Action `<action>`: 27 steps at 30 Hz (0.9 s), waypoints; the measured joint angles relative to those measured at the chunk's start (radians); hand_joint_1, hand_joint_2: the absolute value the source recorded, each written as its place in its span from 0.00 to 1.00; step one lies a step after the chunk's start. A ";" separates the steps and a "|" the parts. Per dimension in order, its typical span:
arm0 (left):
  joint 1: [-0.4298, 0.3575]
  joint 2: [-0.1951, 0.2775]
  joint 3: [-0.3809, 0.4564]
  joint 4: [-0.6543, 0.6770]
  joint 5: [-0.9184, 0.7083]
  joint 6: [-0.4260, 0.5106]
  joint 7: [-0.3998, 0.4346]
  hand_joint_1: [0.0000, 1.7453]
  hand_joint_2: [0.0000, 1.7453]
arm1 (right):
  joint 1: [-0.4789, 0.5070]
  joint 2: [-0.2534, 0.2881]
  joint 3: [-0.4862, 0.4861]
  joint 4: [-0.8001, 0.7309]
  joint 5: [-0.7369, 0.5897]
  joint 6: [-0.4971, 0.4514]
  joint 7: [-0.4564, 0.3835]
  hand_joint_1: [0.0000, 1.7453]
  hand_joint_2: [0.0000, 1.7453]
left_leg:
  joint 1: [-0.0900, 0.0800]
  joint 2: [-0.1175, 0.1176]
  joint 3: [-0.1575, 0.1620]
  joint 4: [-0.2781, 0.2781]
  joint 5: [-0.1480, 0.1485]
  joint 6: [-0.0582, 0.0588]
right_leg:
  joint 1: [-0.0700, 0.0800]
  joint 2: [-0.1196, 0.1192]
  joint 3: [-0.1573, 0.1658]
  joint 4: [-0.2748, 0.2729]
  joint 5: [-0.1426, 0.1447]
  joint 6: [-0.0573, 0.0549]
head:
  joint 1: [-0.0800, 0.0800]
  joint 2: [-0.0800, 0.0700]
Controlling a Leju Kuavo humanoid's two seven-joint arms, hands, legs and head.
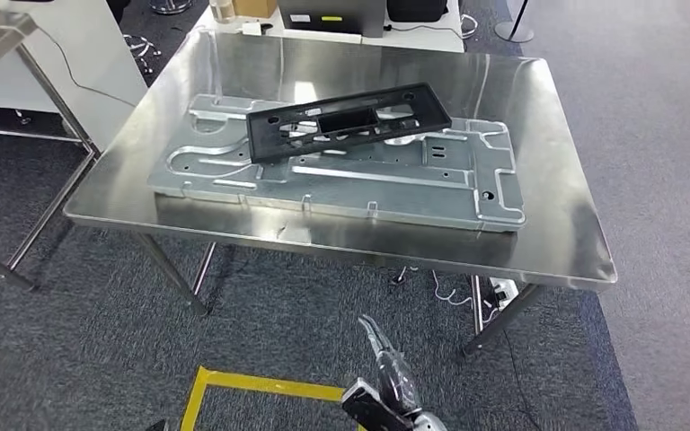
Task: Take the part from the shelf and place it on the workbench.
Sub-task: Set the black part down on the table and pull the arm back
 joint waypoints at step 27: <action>0.030 0.013 -0.111 -0.006 0.058 0.019 -0.002 0.00 0.00 | -0.130 0.017 -0.466 0.759 -0.138 0.229 -0.006 0.00 0.00 | 0.009 0.023 -0.181 0.247 0.117 -0.017 | 0.006 -0.026 0.081 -0.043 -0.070 -0.023 | -0.001 0.000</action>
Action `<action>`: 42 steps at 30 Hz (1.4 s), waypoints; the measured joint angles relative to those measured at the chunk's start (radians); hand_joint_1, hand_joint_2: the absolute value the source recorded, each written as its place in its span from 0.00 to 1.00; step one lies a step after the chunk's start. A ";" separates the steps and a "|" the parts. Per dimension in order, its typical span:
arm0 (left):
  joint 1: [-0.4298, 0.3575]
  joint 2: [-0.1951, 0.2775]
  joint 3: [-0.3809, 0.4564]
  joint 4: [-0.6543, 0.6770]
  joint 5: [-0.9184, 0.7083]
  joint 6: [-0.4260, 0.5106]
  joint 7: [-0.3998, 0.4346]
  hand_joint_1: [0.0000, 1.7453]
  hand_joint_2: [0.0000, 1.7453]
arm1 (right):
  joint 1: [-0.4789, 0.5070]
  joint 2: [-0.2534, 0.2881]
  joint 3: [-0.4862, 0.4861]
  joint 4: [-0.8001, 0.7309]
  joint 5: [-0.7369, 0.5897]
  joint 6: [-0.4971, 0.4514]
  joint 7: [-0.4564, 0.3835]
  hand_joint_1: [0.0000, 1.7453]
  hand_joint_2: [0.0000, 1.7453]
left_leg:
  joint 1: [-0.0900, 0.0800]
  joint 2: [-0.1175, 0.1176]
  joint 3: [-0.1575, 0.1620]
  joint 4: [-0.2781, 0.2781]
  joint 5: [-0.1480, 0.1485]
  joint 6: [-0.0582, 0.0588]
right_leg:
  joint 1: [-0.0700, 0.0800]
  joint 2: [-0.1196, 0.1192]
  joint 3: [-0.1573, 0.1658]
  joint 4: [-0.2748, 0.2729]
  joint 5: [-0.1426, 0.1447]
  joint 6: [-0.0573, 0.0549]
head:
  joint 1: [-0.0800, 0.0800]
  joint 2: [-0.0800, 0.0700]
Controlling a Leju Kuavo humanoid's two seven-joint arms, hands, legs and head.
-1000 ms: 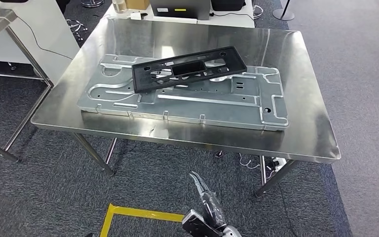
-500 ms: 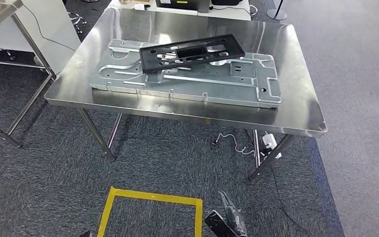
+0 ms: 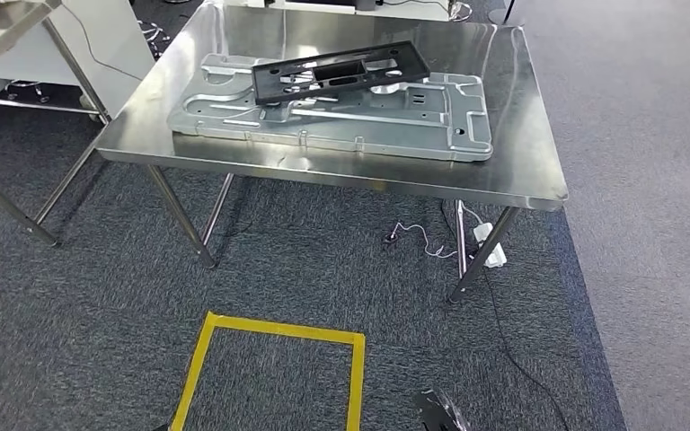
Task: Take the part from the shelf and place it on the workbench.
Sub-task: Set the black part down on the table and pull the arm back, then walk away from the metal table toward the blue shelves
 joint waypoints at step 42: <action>0.203 0.253 -0.325 -0.020 0.062 -0.106 -0.121 0.00 0.00 | 0.032 -0.016 -0.253 0.153 -0.062 0.173 0.324 0.00 0.00 | -0.012 -0.034 0.067 -0.244 -0.026 0.069 | -0.002 0.028 -0.055 0.284 -0.207 0.041 | -0.002 0.000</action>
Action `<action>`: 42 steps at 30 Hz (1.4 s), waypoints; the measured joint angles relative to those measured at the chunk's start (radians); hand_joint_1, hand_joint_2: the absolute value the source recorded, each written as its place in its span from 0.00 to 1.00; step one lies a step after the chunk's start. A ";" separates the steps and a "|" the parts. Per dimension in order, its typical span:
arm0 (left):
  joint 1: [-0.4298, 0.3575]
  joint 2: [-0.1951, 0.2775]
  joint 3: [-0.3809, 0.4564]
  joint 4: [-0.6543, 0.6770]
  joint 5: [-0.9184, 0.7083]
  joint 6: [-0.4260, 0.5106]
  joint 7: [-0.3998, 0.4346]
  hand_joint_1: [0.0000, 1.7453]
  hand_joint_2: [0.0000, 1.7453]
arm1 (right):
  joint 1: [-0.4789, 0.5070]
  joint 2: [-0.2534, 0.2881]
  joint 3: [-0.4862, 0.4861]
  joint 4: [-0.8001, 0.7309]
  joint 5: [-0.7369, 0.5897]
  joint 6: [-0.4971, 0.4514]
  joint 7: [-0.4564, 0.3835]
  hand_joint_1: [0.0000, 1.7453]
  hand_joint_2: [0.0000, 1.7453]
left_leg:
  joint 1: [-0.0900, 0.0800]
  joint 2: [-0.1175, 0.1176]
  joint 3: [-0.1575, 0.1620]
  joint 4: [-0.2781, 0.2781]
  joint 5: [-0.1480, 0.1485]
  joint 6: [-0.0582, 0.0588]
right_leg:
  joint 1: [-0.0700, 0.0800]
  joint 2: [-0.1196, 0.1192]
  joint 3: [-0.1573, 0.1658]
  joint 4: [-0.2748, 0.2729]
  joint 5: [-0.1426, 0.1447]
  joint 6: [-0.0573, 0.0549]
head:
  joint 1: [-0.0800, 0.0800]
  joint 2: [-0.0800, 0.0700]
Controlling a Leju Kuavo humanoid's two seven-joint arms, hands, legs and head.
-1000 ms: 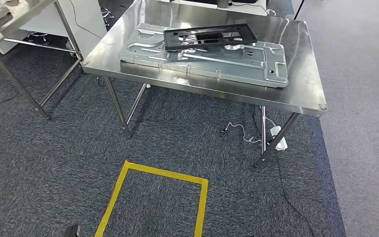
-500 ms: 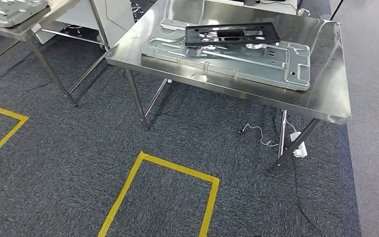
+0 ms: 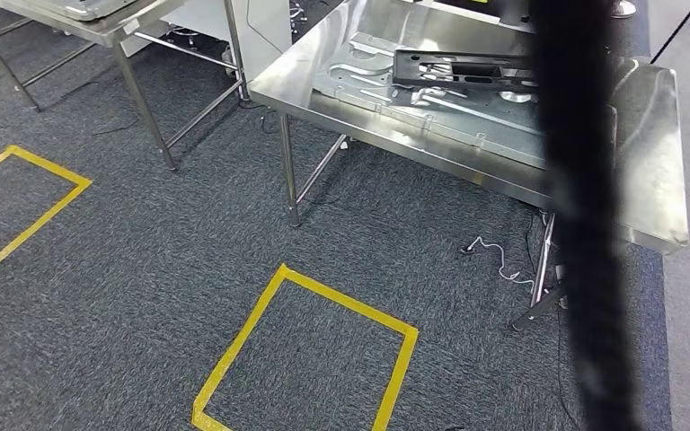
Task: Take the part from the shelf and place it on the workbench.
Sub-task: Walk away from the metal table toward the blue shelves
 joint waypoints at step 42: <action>0.019 -0.078 0.080 0.025 -0.052 0.018 0.055 0.00 0.00 | -0.004 0.031 -0.091 0.001 0.004 -0.003 0.011 0.00 0.00 | 0.008 -0.074 -0.031 0.038 -0.011 -0.043 | 0.023 0.044 0.181 -0.337 0.159 -0.082 | -0.004 -0.002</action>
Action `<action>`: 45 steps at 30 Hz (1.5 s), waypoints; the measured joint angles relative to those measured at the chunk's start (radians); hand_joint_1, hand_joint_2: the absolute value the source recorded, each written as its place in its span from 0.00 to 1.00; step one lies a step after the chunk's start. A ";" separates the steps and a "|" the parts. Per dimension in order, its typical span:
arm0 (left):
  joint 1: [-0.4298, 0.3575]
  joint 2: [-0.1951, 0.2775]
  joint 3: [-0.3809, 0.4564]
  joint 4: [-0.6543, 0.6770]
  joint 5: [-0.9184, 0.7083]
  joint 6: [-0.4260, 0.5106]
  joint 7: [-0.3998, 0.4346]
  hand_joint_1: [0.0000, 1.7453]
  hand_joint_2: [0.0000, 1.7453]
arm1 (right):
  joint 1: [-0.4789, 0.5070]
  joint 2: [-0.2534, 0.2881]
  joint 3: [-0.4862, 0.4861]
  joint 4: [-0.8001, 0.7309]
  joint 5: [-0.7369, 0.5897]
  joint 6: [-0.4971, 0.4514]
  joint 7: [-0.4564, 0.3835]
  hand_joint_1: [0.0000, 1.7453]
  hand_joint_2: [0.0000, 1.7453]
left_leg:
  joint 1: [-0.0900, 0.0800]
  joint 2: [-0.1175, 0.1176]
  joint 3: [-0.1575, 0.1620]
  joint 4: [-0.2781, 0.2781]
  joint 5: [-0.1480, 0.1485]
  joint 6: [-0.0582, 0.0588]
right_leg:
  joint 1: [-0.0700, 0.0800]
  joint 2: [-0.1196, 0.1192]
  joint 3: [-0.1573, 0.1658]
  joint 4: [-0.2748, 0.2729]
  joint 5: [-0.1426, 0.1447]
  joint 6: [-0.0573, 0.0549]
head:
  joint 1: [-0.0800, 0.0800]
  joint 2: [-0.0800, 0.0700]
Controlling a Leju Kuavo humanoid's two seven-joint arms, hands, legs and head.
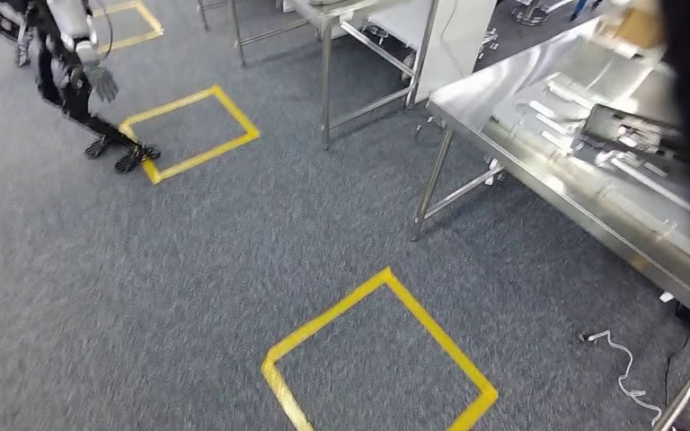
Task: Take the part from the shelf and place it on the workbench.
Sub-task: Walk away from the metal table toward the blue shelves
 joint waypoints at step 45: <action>0.003 0.027 0.017 0.003 -0.055 -0.011 -0.005 0.00 0.00 | -0.008 0.040 -0.023 0.001 0.034 0.026 0.001 0.00 0.00 | 0.001 0.106 0.015 -0.013 0.009 0.006 | -0.004 -0.125 -0.048 0.103 -0.064 0.054 | 0.001 -0.001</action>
